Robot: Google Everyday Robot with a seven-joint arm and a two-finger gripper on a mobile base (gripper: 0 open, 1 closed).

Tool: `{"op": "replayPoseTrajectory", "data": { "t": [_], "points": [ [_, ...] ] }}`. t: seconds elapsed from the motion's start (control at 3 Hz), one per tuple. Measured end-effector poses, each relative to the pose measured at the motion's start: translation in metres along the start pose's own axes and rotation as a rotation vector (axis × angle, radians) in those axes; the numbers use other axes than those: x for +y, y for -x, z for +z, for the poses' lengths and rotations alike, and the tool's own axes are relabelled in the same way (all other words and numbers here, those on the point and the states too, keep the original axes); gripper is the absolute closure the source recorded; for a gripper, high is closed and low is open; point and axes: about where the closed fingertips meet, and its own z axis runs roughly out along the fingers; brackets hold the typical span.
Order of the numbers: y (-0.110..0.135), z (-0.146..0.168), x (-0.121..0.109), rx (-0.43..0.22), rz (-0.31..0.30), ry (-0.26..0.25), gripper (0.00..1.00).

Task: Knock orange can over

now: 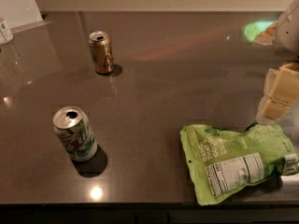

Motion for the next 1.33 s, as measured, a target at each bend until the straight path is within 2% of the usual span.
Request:
{"op": "replayPoseTrajectory", "data": {
  "t": [0.33, 0.67, 1.0, 1.33],
  "points": [
    [0.001, -0.001, 0.0, -0.001, 0.0, -0.003, 0.0],
    [0.016, 0.006, -0.009, -0.04, 0.021, -0.023, 0.0],
    [0.048, 0.019, -0.029, -0.123, 0.047, -0.043, 0.0],
    [0.083, 0.031, -0.053, -0.207, 0.071, -0.042, 0.0]
  ]
}}
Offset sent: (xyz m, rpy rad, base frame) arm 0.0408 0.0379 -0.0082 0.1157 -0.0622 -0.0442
